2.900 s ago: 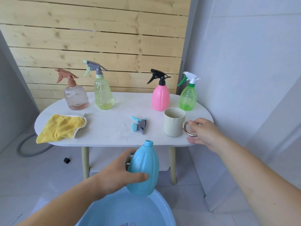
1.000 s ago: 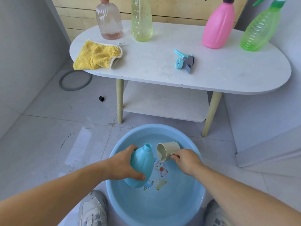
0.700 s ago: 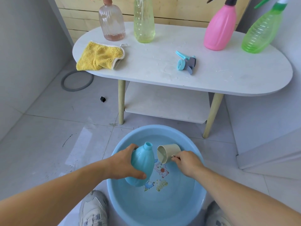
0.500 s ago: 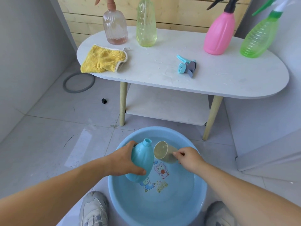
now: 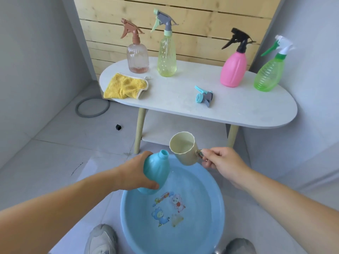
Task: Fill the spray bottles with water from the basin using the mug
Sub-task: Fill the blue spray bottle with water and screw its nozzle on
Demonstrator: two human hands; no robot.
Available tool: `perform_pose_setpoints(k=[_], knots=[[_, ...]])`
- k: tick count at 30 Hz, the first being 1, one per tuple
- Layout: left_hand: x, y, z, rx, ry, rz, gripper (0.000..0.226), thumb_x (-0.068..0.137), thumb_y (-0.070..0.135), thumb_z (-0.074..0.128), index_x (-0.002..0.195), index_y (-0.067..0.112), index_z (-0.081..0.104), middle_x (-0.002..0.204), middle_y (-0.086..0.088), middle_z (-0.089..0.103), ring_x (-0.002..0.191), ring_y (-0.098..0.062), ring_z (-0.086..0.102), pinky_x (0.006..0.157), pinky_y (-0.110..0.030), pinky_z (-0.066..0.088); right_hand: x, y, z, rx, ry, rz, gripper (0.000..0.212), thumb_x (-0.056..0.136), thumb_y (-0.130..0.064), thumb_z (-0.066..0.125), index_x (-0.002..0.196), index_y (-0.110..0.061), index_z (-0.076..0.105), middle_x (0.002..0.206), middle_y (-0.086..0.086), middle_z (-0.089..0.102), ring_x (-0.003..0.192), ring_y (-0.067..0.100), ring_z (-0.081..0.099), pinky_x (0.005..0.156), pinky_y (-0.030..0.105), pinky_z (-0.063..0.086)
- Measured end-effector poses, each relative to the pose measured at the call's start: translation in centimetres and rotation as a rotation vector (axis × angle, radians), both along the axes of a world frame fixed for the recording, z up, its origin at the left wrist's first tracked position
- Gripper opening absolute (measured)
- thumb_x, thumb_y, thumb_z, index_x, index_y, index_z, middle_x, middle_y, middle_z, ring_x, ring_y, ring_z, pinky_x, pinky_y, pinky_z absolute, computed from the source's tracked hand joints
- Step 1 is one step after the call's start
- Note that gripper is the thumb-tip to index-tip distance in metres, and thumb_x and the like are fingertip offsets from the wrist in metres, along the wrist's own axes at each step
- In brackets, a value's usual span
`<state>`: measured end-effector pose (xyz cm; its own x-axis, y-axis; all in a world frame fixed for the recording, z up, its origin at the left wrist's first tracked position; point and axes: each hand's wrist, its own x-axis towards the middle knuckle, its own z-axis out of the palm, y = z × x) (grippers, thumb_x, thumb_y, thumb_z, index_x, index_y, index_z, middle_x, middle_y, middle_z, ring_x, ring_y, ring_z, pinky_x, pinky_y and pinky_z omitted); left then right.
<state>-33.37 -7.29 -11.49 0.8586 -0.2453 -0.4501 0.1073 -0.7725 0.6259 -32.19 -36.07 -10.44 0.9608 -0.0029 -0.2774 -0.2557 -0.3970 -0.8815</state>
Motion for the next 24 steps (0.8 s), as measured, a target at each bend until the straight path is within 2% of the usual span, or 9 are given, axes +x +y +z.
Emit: perform_pose_setpoints(k=[1,3,4,7,9,13,19,24], knots=[[0.1,0.1,0.6,-0.008,-0.009,-0.007,0.082,0.073,0.032,0.093,0.137,0.035,0.042,0.117,0.014,0.058,0.104,-0.007,0.061,0.082,-0.023,0.053,-0.2,-0.1,1.4,-0.026,-0.038,0.011,0.035,0.098,-0.032,0.06,0.074,-0.009,0.071,0.071,0.009,0.068,0.073,0.015,0.062,0.073,0.02,0.053],[0.2,0.3,1.9,-0.032,-0.037,-0.007,0.085,0.069,0.035,0.095,0.137,0.038,0.044,0.118,0.014,0.061,0.106,-0.008,0.063,0.089,-0.029,0.058,-0.7,-0.3,3.8,-0.074,-0.122,0.037,0.036,0.097,-0.035,0.06,0.074,-0.011,0.073,0.074,0.007,0.072,0.074,0.022,0.063,0.086,0.039,0.054],[0.3,0.3,2.5,-0.043,-0.054,0.0,0.087,0.067,0.037,0.095,0.137,0.04,0.044,0.119,0.014,0.062,0.106,-0.008,0.063,0.092,-0.032,0.059,-0.9,-0.4,4.9,-0.082,-0.159,0.038,0.035,0.097,-0.035,0.061,0.075,-0.011,0.074,0.073,0.005,0.073,0.078,0.024,0.067,0.091,0.044,0.053],[0.3,0.0,3.9,-0.076,-0.087,-0.007,0.084,0.068,0.036,0.096,0.134,0.041,0.044,0.118,0.014,0.063,0.105,-0.007,0.064,0.087,-0.028,0.058,-1.5,-0.6,7.7,-0.068,-0.261,0.03,0.035,0.096,-0.034,0.062,0.073,-0.01,0.073,0.072,0.004,0.073,0.082,0.02,0.07,0.095,0.048,0.053],[0.2,-0.3,4.5,-0.087,-0.098,-0.026,0.081,0.069,0.035,0.095,0.132,0.041,0.045,0.117,0.014,0.063,0.104,-0.006,0.064,0.086,-0.026,0.058,-1.9,-0.7,9.2,-0.068,-0.309,0.035,0.036,0.094,-0.035,0.061,0.07,-0.01,0.072,0.072,0.002,0.073,0.081,0.017,0.071,0.094,0.045,0.053],[0.1,-0.9,4.9,-0.101,-0.111,-0.039,0.082,0.069,0.036,0.095,0.133,0.041,0.045,0.12,0.014,0.063,0.108,-0.009,0.064,0.095,-0.036,0.059,-2.4,-0.6,10.8,-0.093,-0.393,0.042,0.037,0.094,-0.035,0.062,0.072,-0.008,0.072,0.072,-0.003,0.073,0.079,0.007,0.069,0.087,0.035,0.051],[0.1,-1.3,4.7,-0.12,-0.13,-0.028,0.084,0.069,0.037,0.095,0.136,0.042,0.044,0.12,0.015,0.062,0.109,-0.008,0.064,0.096,-0.037,0.059,-2.6,-0.7,11.5,-0.117,-0.461,0.044,0.025,0.091,-0.035,0.064,0.073,-0.022,0.075,0.069,0.001,0.071,0.072,0.009,0.066,0.073,0.022,0.05],[0.4,-1.6,4.7,-0.142,-0.137,-0.02,0.085,0.067,0.037,0.095,0.137,0.041,0.045,0.12,0.014,0.063,0.11,-0.01,0.064,0.095,-0.039,0.059,-2.7,-0.6,11.7,-0.138,-0.477,0.06,0.022,0.091,-0.032,0.065,0.073,-0.023,0.074,0.068,0.001,0.07,0.064,0.004,0.062,0.066,0.015,0.047]])
